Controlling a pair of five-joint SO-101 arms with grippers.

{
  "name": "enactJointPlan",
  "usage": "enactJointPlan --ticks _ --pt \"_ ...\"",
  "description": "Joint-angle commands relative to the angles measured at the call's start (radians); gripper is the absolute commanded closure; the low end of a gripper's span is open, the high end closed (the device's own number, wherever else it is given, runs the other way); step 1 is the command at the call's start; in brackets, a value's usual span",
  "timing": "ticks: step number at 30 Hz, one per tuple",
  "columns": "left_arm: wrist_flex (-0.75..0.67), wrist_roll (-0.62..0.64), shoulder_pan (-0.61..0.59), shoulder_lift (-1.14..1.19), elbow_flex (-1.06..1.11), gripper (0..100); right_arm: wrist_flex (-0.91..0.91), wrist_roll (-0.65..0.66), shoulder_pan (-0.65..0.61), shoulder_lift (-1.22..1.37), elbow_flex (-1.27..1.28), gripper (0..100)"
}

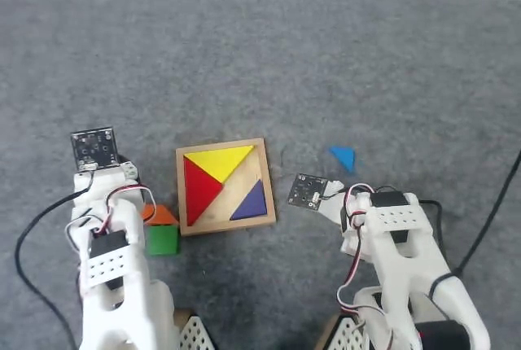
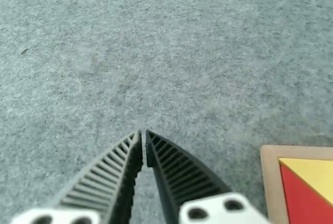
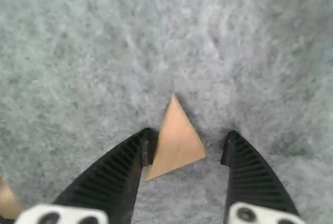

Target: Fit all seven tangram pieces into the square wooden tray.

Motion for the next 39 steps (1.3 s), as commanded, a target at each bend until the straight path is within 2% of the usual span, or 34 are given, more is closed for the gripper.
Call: enactJointPlan --ticks 1,6,19,23,30,39 --pt "-0.025 -0.008 0.000 -0.034 -0.015 99 -0.025 -0.002 0.008 -0.010 0.000 78.3" --pt "-0.025 -0.008 0.000 -0.034 -0.015 99 -0.025 -0.005 0.008 -0.010 0.000 88.1" --pt "-0.025 -0.008 0.000 -0.034 -0.015 99 -0.016 -0.009 0.016 -0.012 -0.020 85.4" --pt "-0.025 -0.008 0.000 -0.034 -0.015 99 -0.007 -0.074 0.018 -0.012 -0.061 85.5" --pt "-0.025 -0.008 0.000 -0.034 -0.015 99 0.125 -0.080 0.016 -0.012 -0.143 85.5" --pt "-0.025 -0.008 0.000 -0.034 -0.015 99 0.150 -0.157 0.012 -0.012 -0.178 85.5"
